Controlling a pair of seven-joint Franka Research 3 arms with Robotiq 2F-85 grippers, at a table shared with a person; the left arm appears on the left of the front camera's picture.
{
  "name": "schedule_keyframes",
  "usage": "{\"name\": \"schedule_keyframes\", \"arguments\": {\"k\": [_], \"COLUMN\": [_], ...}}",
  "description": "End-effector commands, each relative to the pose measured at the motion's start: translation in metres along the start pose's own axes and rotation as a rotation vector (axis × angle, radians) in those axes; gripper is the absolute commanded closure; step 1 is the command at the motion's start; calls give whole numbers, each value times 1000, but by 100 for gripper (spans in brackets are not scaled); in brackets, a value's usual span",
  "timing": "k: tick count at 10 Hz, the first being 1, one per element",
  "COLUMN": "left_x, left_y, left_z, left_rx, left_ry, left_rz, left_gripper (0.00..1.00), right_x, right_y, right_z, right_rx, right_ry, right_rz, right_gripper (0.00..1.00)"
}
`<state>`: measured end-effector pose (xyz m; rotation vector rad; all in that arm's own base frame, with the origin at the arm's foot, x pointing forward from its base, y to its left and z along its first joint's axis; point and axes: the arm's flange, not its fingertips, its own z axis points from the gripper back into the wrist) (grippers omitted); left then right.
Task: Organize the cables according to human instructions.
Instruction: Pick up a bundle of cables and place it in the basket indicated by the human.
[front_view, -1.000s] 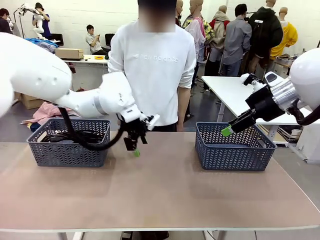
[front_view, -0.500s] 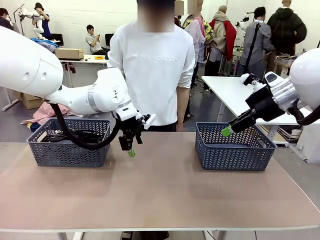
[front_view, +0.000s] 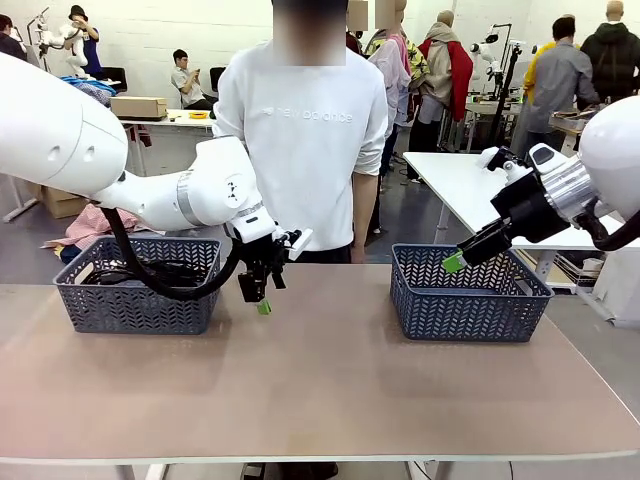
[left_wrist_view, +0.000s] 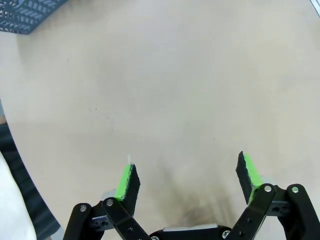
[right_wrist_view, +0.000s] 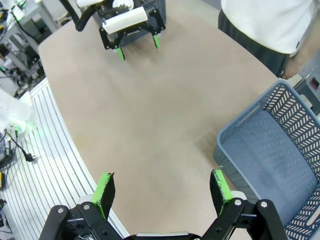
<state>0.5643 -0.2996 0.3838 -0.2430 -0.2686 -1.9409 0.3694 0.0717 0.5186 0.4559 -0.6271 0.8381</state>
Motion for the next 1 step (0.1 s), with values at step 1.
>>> {"name": "schedule_keyframes", "arguments": {"k": [1], "left_x": [-3], "left_y": [-3], "left_z": [2], "left_rx": [9], "left_ry": [17], "left_rz": [8], "left_gripper": [0], "right_x": [-1], "right_y": [-3], "right_z": [-2], "right_rx": [22], "right_ry": [-31], "right_rz": [15], "right_gripper": [0]}}
